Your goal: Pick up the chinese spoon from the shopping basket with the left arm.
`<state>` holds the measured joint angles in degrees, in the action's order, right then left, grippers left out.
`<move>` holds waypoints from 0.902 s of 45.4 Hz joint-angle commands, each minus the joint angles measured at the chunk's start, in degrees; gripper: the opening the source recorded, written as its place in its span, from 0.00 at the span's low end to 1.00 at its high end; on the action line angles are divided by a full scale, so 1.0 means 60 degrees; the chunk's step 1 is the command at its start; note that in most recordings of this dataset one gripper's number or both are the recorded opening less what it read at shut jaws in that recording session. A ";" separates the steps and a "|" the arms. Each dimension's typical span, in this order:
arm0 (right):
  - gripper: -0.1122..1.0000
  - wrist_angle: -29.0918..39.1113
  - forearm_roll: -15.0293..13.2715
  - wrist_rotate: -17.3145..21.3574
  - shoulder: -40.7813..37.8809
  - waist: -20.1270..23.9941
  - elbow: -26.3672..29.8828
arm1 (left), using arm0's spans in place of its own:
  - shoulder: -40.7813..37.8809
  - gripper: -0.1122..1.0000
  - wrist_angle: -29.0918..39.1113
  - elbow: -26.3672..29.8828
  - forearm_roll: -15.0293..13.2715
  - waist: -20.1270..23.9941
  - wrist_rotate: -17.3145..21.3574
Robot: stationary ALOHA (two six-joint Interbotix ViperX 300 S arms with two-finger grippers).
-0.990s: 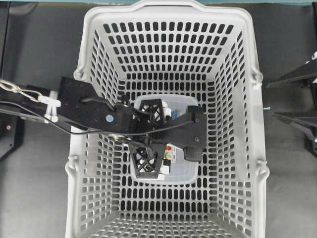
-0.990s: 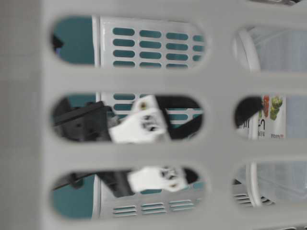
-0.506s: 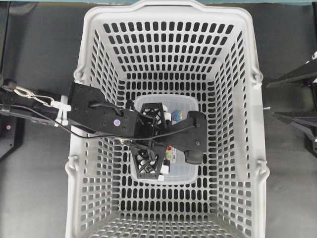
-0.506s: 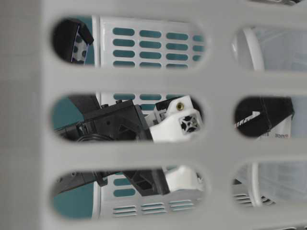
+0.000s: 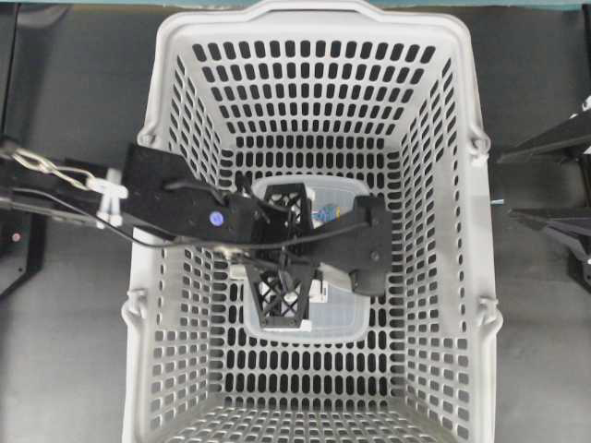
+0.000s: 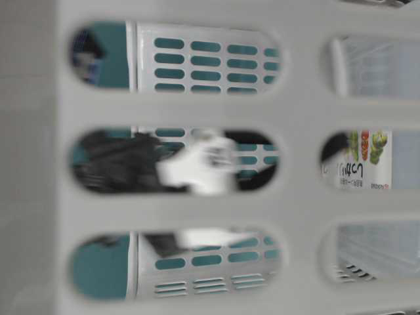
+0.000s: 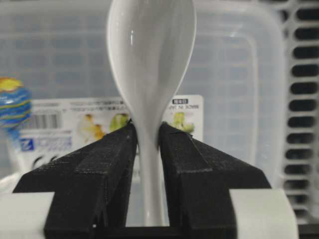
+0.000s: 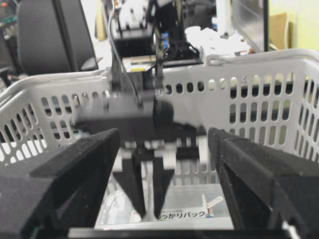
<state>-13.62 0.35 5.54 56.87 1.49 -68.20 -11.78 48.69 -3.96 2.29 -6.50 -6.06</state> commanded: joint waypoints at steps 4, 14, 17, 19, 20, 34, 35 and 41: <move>0.72 -0.0044 0.0015 0.0015 -0.0015 0.0015 0.0161 | 0.0718 0.24 0.1494 0.1333 0.0029 -0.0059 -0.0029; 0.72 -0.0044 0.0029 0.0015 0.0000 0.0015 0.0161 | 0.1040 0.24 0.3062 0.3237 0.0029 -0.0308 -0.0015; 0.72 -0.0044 0.0029 0.0015 0.0015 0.0015 0.0161 | 0.1055 0.24 0.3428 0.3955 0.0044 -0.0352 0.0000; 0.72 -0.0044 0.0029 0.0015 0.0000 0.0015 0.0161 | 0.1040 0.24 0.3574 0.4277 0.0029 -0.0366 0.0000; 0.72 -0.0044 0.0029 0.0015 0.0015 0.0015 0.0146 | 0.1011 0.24 0.3691 0.4497 0.0029 -0.0366 0.0000; 0.72 -0.0044 0.0029 0.0015 0.0015 0.0015 0.0146 | 0.0586 0.24 0.4351 0.5200 0.0044 -0.0352 0.0103; 0.72 -0.0044 0.0029 0.0015 0.0015 0.0015 0.0146 | 0.0571 0.24 0.4365 0.5200 0.0044 -0.0352 0.0103; 0.72 -0.0044 0.0029 0.0015 0.0015 0.0015 0.0146 | 0.0527 0.24 0.4351 0.5200 0.0029 -0.0352 0.0044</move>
<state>-13.62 0.44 5.54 57.22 1.41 -68.20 -9.49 75.06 25.66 2.29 -8.53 -5.63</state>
